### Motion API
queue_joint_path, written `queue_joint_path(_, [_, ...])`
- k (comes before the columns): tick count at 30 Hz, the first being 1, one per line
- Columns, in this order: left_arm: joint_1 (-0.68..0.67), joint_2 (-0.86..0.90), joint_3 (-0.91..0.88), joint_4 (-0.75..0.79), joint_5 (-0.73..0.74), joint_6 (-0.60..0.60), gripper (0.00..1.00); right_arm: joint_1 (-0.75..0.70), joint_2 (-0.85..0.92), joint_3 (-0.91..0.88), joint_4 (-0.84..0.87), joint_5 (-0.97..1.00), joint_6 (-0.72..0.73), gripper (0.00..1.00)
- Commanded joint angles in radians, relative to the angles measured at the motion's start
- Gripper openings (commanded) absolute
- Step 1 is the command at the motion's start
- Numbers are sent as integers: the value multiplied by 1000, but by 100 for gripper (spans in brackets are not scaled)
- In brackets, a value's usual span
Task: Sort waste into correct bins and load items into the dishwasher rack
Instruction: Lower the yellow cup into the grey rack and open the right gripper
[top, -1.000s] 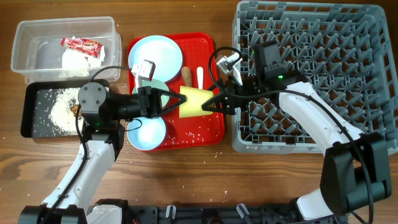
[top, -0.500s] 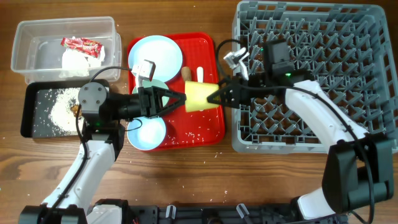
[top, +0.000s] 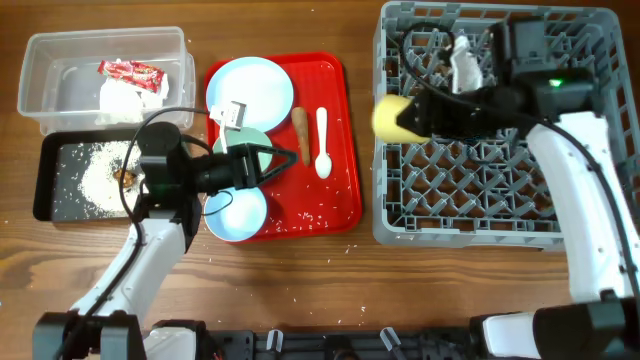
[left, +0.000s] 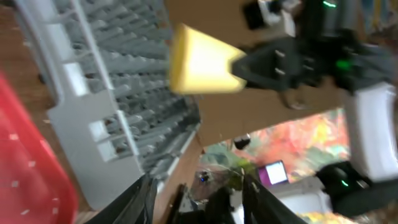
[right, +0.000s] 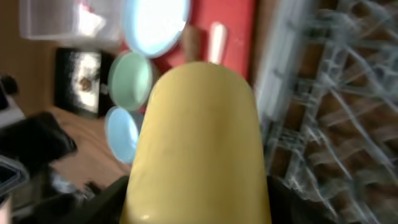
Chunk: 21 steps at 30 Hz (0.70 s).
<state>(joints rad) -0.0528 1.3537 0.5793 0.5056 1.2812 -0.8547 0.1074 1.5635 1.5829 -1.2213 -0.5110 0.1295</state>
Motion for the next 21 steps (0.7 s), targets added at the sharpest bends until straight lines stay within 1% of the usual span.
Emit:
queue_joint_path(1, [6,21,10,-156,-185,179,44,0,-17,34,-132,181,-23,25])
queue_joint_path(2, [5,21,10,-267,-319,202,41,0,-17,34,-182,200,-22,25])
queue_joint_path(3, [5,21,10,-355,-443,243,41,0,-17,34,-228,209,-22,26])
queue_joint_path(4, [5,21,10,-386,-477,289,41,0,-17,34,-247,208,-22,25])
queue_joint_path(5, [5,21,10,-403,-495,302,41,0,-17,34,-264,209,-21,25])
queue_joint_path(7, [5,21,10,-459,-575,326,38,0,-17,34,-311,288,25,25])
queue_joint_path(8, [5,21,10,-499,-631,355,36,0,-17,34,-356,375,80,26])
queue_joint_path(9, [5,21,10,-527,-686,358,36,0,-17,34,-370,404,98,25])
queue_joint_path(10, [5,21,12,-555,-729,388,35,0,-17,28,-381,439,127,26])
queue_joint_path(12, [5,21,47,-642,-811,430,33,0,-17,7,-375,452,144,26])
queue_joint_path(14, [0,21,140,-780,-876,497,32,0,-17,-33,-362,451,161,25])
queue_joint_path(15, [-23,21,237,-902,-984,549,32,0,-17,-73,-343,448,162,26])
queue_joint_path(17, [-59,21,329,-997,-1076,569,32,0,-17,-132,-310,425,161,26])
queue_joint_path(19, [-103,20,387,-1039,-1089,586,32,0,-17,-214,-240,398,158,26])
queue_joint_path(21, [-126,19,390,-1025,-1093,596,33,0,-17,-267,-187,397,159,26])
